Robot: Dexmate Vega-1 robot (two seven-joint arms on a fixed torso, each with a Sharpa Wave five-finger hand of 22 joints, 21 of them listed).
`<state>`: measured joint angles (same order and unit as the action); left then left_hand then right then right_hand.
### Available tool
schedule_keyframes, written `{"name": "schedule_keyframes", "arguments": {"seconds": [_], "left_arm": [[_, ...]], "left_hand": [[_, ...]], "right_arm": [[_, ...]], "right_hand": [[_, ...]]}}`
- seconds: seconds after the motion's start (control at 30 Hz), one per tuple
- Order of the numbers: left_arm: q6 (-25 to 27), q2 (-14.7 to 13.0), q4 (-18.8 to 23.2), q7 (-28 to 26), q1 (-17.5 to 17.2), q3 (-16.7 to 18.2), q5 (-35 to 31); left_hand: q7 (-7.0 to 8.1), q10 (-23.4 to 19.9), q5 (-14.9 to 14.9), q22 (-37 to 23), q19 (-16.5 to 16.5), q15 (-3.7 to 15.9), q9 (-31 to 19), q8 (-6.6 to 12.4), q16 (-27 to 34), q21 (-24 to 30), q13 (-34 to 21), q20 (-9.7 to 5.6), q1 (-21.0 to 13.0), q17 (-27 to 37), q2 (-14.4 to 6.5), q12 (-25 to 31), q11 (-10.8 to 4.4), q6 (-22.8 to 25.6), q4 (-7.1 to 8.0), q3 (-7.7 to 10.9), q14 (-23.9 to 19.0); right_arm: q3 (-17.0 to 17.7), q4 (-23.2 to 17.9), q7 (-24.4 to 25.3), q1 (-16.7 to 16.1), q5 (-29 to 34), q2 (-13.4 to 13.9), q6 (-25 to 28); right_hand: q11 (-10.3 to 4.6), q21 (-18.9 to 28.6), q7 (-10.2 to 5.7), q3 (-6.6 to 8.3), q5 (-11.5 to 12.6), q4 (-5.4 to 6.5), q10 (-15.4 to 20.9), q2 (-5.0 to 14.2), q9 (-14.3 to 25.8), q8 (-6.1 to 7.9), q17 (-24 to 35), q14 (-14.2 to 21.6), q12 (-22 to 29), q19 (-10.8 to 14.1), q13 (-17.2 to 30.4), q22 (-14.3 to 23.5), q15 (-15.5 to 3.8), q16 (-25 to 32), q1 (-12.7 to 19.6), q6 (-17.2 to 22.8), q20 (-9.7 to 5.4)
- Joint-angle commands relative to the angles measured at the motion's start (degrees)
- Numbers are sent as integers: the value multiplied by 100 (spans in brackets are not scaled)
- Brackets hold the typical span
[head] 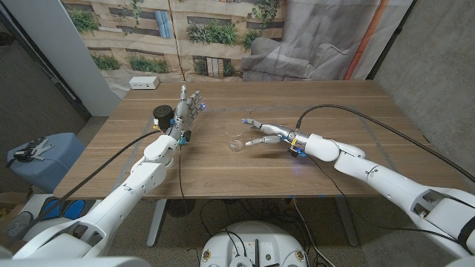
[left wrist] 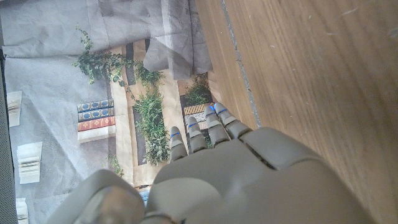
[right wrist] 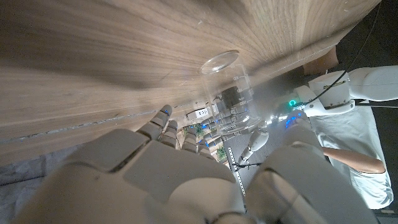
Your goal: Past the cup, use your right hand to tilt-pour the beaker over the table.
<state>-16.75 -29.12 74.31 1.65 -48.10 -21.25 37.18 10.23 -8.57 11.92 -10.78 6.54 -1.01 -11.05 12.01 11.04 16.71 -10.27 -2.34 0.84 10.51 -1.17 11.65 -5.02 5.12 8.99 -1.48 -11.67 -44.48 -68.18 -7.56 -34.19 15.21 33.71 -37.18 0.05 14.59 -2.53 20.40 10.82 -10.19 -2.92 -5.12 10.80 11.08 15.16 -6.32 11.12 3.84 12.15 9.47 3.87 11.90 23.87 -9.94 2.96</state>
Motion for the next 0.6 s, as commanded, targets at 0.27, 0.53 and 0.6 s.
{"name": "schedule_keyframes", "arguments": {"seconds": [0.27,0.53,0.6], "left_arm": [[2,-2,8,7,-2,1,1],[1,1,9,-3,-3,1,-2],[1,1,9,-3,-3,1,-2]], "left_hand": [[0,-50,38,-33,56,-14,-20,-24,1,-36,-16,-32,-16,12,-84,-9,-9,28,17,-49,-34],[-5,-51,39,-33,57,-22,-21,-29,-2,-42,-16,-34,-17,12,-86,-10,-10,22,17,-59,-28],[-3,-50,39,-33,56,-26,-21,-26,1,-44,-16,-33,-17,12,-88,-11,-17,30,17,-62,-35]], "right_arm": [[-318,840,134,373,6,-545,-278],[-444,1392,304,575,-14,-806,-443],[-476,1515,349,614,-18,-857,-510]], "right_hand": [[43,-55,77,83,49,1,55,-54,36,64,2,117,67,114,14,15,-28,65,178,-276,-46],[31,-76,107,118,54,2,154,-59,43,102,-7,185,113,207,23,14,-98,95,302,-215,-97],[34,-83,112,125,55,2,184,-60,45,105,-9,205,126,219,26,14,-103,103,327,-213,-100]]}}
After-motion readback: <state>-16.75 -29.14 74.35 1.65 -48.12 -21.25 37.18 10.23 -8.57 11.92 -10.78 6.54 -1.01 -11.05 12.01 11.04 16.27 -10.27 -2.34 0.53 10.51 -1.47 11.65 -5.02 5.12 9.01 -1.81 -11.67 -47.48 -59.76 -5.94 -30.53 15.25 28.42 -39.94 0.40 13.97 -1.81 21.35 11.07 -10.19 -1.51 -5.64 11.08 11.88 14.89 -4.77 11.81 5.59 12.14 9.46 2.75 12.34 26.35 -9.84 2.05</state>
